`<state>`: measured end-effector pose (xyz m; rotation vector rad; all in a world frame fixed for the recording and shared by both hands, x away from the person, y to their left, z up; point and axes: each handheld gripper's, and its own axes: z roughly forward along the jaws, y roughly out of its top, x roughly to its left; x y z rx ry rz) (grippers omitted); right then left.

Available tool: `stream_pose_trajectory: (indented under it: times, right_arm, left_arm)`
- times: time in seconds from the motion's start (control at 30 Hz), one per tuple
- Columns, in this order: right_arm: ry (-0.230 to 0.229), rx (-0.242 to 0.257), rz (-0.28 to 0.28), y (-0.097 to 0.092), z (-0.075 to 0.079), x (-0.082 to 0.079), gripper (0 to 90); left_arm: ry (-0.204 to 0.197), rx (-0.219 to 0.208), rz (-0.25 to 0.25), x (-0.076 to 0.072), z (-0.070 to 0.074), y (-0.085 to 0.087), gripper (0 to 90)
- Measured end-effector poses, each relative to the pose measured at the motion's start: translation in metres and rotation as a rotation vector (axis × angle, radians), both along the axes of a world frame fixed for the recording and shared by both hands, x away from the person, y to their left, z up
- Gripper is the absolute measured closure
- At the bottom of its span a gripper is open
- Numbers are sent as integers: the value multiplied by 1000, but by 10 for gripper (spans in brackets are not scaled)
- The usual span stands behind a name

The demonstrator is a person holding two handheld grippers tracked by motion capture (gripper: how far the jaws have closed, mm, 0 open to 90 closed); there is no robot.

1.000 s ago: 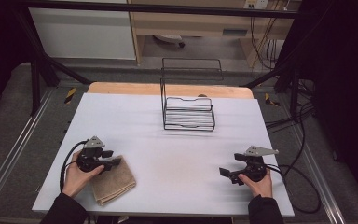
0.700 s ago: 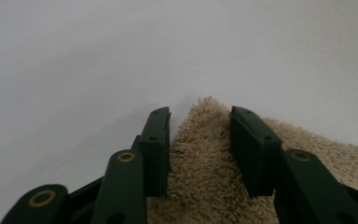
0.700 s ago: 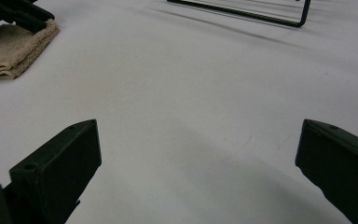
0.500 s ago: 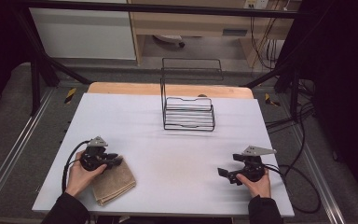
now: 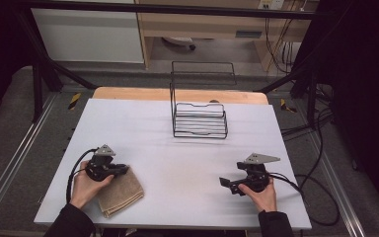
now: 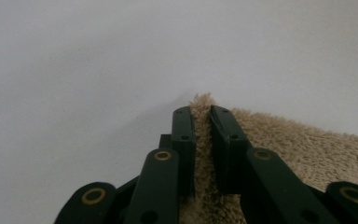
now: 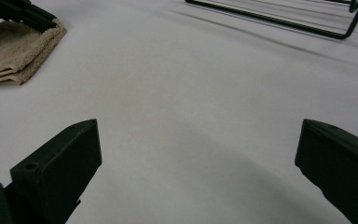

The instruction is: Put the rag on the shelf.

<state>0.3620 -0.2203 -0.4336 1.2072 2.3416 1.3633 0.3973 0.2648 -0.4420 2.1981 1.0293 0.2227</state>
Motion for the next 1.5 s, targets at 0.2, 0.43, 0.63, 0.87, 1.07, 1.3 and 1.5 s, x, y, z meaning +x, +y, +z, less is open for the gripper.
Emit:
stream_pose_trajectory:
  times: [0.2,0.43,0.63,0.87,1.07,1.3,1.5]
  right_arm:
    - [-14,-11,-3,26,6,-2,9]
    - [-16,-42,16,68,12,-3,11]
    - [-14,-64,26,117,16,1,19]
    - [-5,-38,55,152,16,2,62]
    - [17,-19,92,184,11,1,97]
    - [14,-56,134,221,1,-3,179]
    - [19,-70,155,244,-9,-5,326]
  left_arm:
    - [-2,-4,5,0,-1,0,799]
    - [-21,19,-2,-3,-1,-2,794]
    - [-26,25,-11,-3,-1,-2,791]
    - [-35,31,-19,-3,-1,-2,790]
    - [-41,36,-20,-3,-1,-3,787]
    - [-42,40,-18,-3,-1,-3,786]
    - [-42,39,-20,-3,-1,-3,785]
